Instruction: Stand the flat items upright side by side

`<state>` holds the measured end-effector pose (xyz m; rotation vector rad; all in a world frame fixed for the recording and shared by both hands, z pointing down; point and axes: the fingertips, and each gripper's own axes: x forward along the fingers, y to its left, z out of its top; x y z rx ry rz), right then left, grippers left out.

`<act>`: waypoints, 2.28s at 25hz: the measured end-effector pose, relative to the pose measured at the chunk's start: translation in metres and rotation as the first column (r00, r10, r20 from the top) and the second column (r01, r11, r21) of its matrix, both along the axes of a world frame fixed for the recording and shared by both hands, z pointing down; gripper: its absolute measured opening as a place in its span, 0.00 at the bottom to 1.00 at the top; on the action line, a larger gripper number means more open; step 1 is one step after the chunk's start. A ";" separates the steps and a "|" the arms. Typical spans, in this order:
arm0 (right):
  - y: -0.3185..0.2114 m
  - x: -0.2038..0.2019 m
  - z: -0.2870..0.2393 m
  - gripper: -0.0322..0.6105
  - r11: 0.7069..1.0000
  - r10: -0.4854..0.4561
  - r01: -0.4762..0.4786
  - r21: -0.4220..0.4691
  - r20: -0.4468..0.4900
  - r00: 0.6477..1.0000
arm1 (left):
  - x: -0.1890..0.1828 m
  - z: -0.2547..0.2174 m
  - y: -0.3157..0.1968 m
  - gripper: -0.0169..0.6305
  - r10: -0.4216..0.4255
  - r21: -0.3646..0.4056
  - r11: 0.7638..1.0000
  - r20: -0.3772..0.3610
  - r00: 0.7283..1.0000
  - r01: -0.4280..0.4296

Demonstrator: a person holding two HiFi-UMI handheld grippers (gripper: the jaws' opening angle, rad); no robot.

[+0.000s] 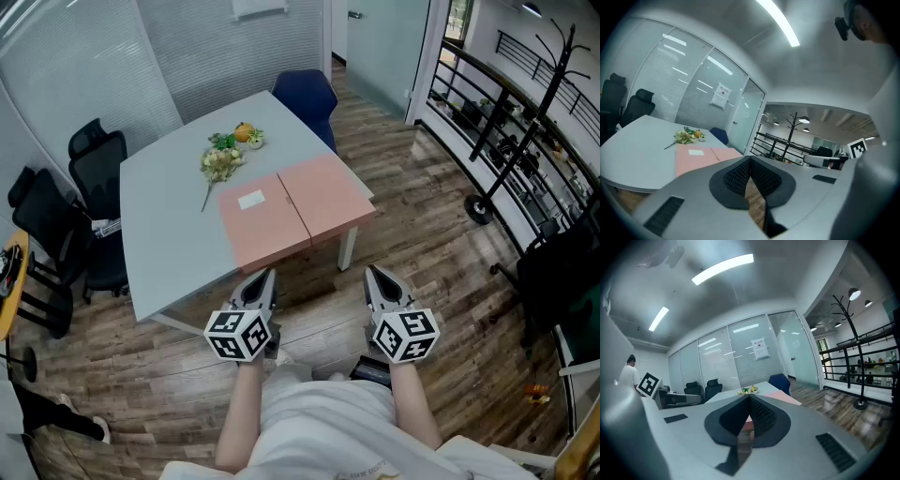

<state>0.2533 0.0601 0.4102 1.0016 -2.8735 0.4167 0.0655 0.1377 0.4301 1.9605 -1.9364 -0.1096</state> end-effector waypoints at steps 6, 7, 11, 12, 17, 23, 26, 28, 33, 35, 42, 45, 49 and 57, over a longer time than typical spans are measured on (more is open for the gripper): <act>0.003 -0.003 -0.002 0.08 1.000 -0.011 0.011 0.001 0.002 1.000 | 0.005 -0.002 0.001 0.04 0.013 -0.001 1.000 0.004 1.000 -0.013; 0.003 -0.003 -0.002 0.08 1.000 -0.013 0.013 0.001 0.004 1.000 | 0.005 -0.003 0.001 0.04 0.012 -0.002 1.000 0.007 1.000 -0.012; 0.004 -0.004 -0.001 0.08 1.000 -0.016 0.016 -0.003 0.005 1.000 | 0.005 -0.002 0.004 0.04 0.007 -0.005 1.000 0.017 1.000 -0.007; 0.004 -0.004 0.000 0.08 1.000 -0.015 0.015 -0.005 0.005 1.000 | 0.005 -0.002 0.004 0.04 0.004 -0.001 1.000 0.021 1.000 -0.004; 0.002 0.001 0.004 0.17 0.997 -0.043 0.049 -0.066 0.094 0.995 | 0.016 -0.005 0.000 0.20 0.049 0.026 0.998 0.058 0.997 -0.051; 0.000 0.011 0.013 0.48 0.973 -0.056 0.098 -0.208 0.202 0.978 | 0.038 0.013 -0.004 0.46 0.123 -0.069 0.991 0.107 0.987 -0.116; 0.000 0.018 0.018 0.49 0.971 -0.050 0.094 -0.218 0.200 0.979 | 0.044 0.015 -0.005 0.49 0.123 -0.078 0.990 0.107 0.987 -0.115; -0.001 0.025 0.024 0.50 0.966 -0.036 0.089 -0.244 0.213 0.976 | 0.049 0.017 -0.004 0.50 0.133 -0.090 0.988 0.122 0.984 -0.122; -0.010 0.035 0.038 0.53 0.952 0.003 0.069 -0.298 0.236 0.972 | 0.048 0.022 -0.012 0.50 0.143 -0.108 0.986 0.122 0.982 -0.130; -0.019 0.040 0.044 0.53 0.949 0.027 0.050 -0.312 0.238 0.971 | 0.049 0.025 -0.022 0.50 0.156 -0.116 0.983 0.129 0.979 -0.141; -0.070 0.041 0.072 0.54 0.927 0.098 -0.006 -0.375 0.229 0.968 | 0.048 0.046 -0.084 0.50 0.232 -0.166 0.964 0.139 0.963 -0.209; -0.104 0.032 0.090 0.54 0.914 0.116 -0.025 -0.404 0.204 0.972 | 0.038 0.060 -0.125 0.50 0.269 -0.204 0.950 0.144 0.952 -0.238; -0.157 0.010 0.115 0.54 0.887 0.134 -0.039 -0.459 0.176 0.975 | 0.015 0.080 -0.186 0.50 0.303 -0.259 0.930 0.138 0.943 -0.261; -0.244 -0.037 0.166 0.55 0.821 0.167 -0.075 -0.566 0.112 0.980 | -0.016 0.129 -0.287 0.50 0.427 -0.383 0.848 0.084 0.900 -0.366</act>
